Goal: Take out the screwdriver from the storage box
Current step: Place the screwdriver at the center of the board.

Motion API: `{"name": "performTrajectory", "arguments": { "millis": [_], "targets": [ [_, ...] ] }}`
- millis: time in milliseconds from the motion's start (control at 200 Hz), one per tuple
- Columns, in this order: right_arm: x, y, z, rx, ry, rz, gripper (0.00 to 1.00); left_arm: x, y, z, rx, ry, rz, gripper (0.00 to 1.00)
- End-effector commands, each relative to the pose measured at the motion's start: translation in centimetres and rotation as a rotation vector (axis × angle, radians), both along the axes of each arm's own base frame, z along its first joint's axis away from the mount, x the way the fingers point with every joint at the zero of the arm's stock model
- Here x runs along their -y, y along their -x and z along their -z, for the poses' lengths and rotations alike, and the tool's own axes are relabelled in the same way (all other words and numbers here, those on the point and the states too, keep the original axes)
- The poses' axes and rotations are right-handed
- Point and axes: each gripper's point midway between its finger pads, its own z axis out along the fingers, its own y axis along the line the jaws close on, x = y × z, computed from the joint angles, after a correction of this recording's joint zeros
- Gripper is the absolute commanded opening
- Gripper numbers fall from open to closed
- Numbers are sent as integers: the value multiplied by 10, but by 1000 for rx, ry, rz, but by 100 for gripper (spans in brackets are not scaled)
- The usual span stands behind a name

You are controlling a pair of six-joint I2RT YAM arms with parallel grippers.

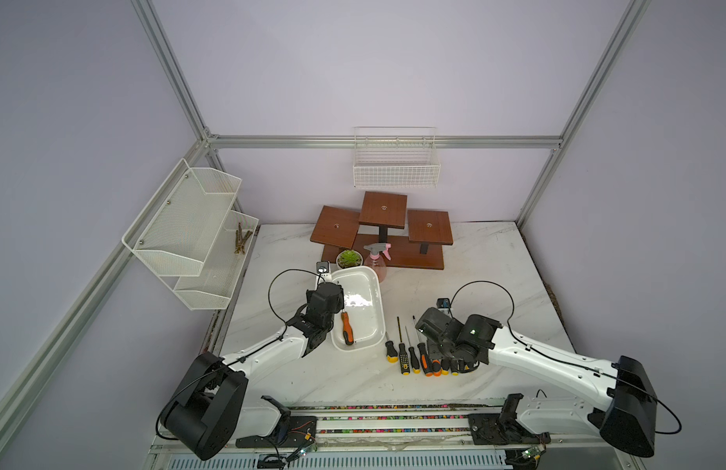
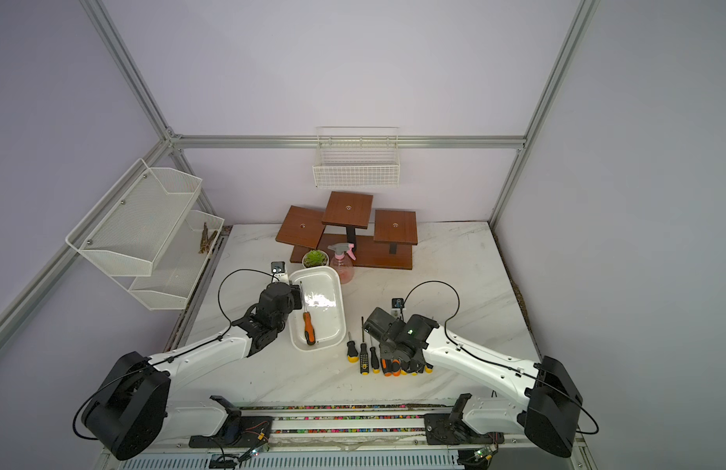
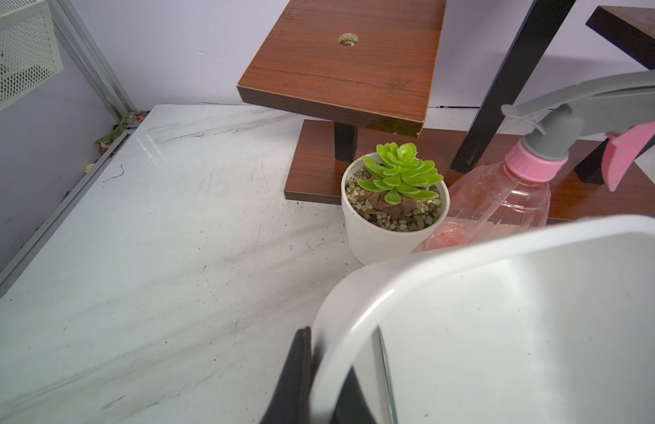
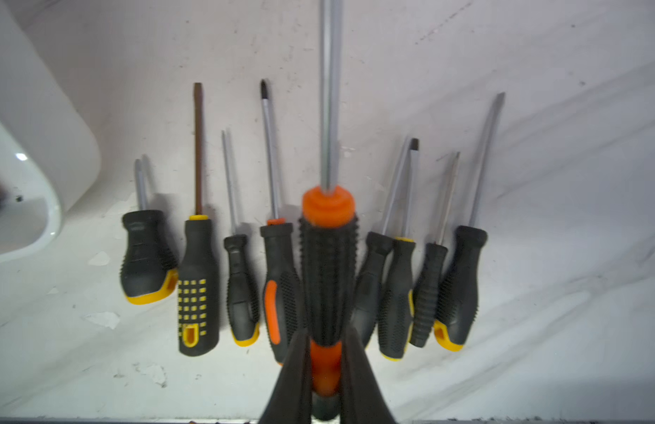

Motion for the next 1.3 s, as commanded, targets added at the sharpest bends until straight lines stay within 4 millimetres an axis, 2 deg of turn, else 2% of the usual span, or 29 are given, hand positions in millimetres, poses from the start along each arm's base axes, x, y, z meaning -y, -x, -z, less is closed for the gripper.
{"name": "performTrajectory", "arguments": {
  "millis": [0,155,365,790,1085,1295],
  "targets": [
    [38,7,3,-7,82,84,0,-2,-1,-11,37,2,-2,0],
    [61,12,12,-35,124,121,0,-2,0,-11,40,5,3,0],
    [80,19,29,-108,180,132,0,-2,1,-12,44,11,4,0],
    [96,11,51,-216,133,209,0,-4,3,-13,53,22,4,0],
    [102,12,69,-308,139,231,0,-7,5,-12,61,37,5,0],
    [110,11,72,-332,131,273,0,-8,5,-13,66,45,6,0]
  ]
}}
